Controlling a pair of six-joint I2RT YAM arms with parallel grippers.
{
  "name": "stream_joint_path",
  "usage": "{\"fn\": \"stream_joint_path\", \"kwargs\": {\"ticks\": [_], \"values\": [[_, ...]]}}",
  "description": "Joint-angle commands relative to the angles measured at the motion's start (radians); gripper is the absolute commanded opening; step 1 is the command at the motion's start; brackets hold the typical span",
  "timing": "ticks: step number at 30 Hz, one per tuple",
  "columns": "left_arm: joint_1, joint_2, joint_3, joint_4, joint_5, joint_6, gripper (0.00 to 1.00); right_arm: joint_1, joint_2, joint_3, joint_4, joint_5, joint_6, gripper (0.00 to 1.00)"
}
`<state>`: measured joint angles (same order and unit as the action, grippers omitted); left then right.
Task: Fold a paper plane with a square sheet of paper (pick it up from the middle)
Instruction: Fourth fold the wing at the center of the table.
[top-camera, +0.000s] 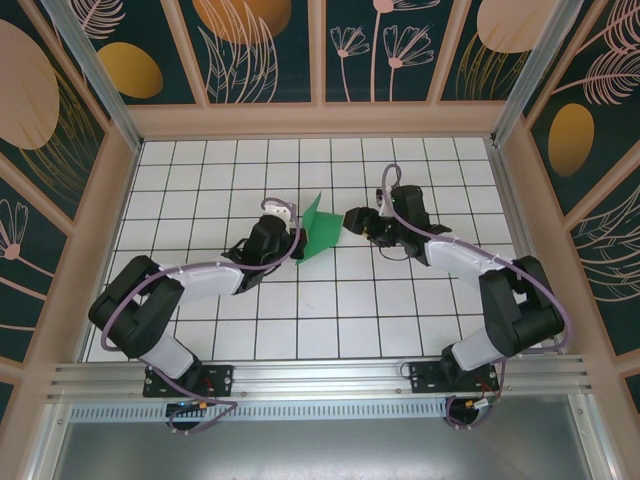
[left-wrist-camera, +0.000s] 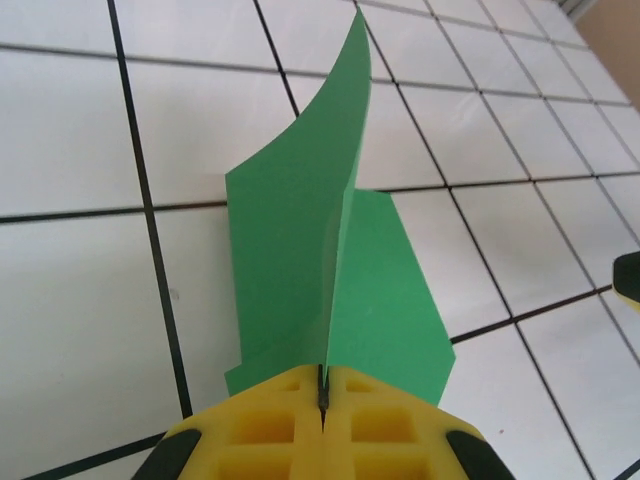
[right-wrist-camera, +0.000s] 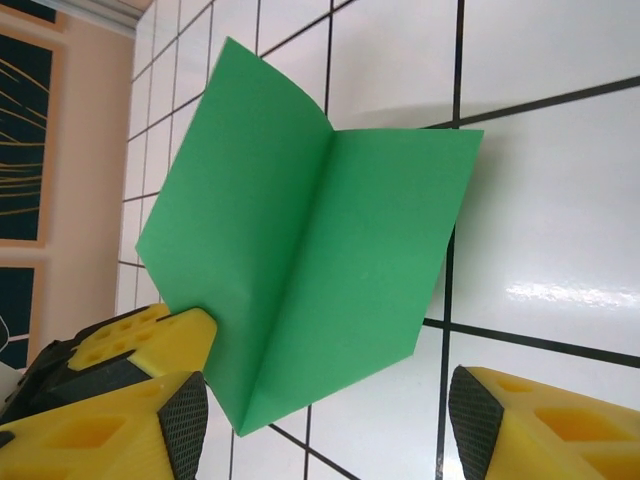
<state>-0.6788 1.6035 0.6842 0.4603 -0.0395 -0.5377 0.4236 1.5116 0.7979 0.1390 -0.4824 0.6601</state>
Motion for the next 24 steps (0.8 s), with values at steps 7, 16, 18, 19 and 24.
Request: {"fn": "stream_joint_path", "kwargs": {"ticks": [7,16,18,19,24], "values": [[0.002,0.162,0.022,0.094,0.228,0.035,0.03,0.041,0.105,0.015,0.108,0.028,-0.013,0.63],[0.004,0.205,0.024,0.132,0.281,-0.004,0.03,0.067,0.193,0.025,0.143,-0.006,-0.027,0.51],[0.003,0.209,0.030,0.134,0.287,-0.025,0.03,0.073,0.204,0.029,0.145,-0.008,-0.030,0.50],[0.006,0.212,0.034,0.135,0.298,-0.035,0.03,0.077,0.211,0.031,0.148,-0.013,-0.030,0.50],[0.016,0.222,0.042,0.162,0.348,-0.097,0.03,0.084,0.237,0.039,0.164,-0.020,-0.019,0.47]]}}
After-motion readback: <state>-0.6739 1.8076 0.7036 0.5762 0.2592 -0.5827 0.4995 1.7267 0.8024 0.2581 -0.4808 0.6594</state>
